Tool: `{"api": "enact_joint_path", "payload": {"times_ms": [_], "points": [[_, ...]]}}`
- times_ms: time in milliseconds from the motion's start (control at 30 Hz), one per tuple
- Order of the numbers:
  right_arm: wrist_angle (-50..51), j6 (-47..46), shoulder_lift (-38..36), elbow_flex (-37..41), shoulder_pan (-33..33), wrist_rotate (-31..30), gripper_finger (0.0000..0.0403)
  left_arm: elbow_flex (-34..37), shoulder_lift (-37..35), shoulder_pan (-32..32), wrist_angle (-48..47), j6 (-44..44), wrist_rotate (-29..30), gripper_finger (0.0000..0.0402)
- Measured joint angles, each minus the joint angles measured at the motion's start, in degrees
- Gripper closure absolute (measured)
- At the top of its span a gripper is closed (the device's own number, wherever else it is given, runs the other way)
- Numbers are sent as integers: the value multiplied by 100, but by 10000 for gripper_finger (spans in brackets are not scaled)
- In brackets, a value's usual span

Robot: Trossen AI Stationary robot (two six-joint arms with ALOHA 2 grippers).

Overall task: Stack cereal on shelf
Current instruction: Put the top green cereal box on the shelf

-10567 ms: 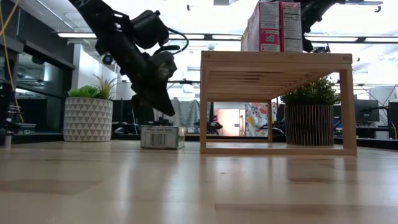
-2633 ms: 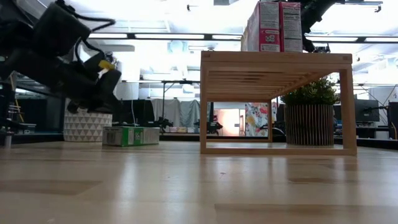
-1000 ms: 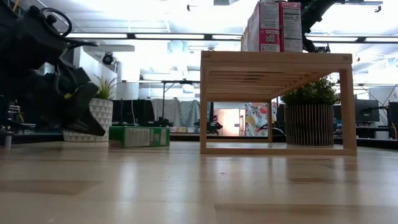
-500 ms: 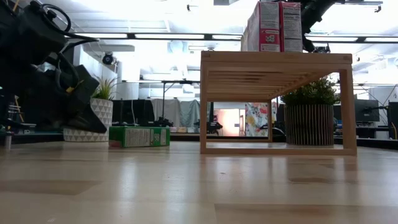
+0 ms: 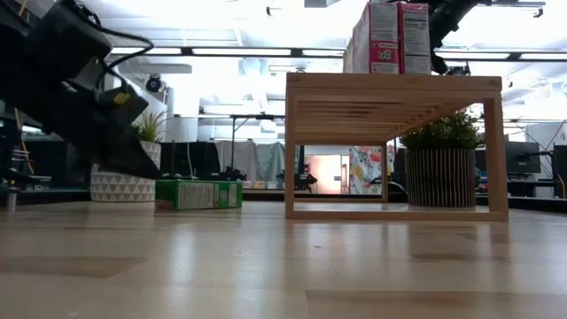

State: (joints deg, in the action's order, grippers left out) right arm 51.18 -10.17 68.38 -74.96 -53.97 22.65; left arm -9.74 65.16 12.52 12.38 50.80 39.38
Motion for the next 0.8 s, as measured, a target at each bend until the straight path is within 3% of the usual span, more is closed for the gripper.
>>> {"api": "enact_joint_path", "payload": {"times_ms": [167,267,400,600,800], "points": [[0,3,0,0,0,0,403,-210,-711,-717,-146,-896,-597,401],[0,84,0,0,-1,-2,403,-812,-1101,-1499,-946,-1254,-1172,401],[-18,166,0,0,2,-67,403,-1823,-1055,-2649,-1671,-2360,-1925,402],[-174,166,0,0,-1,-167,403,-3160,321,-4046,-2428,-3150,-3830,402],[-170,168,0,0,-1,-166,403,-4250,2056,-4188,-2813,-3204,-4483,401]]}}
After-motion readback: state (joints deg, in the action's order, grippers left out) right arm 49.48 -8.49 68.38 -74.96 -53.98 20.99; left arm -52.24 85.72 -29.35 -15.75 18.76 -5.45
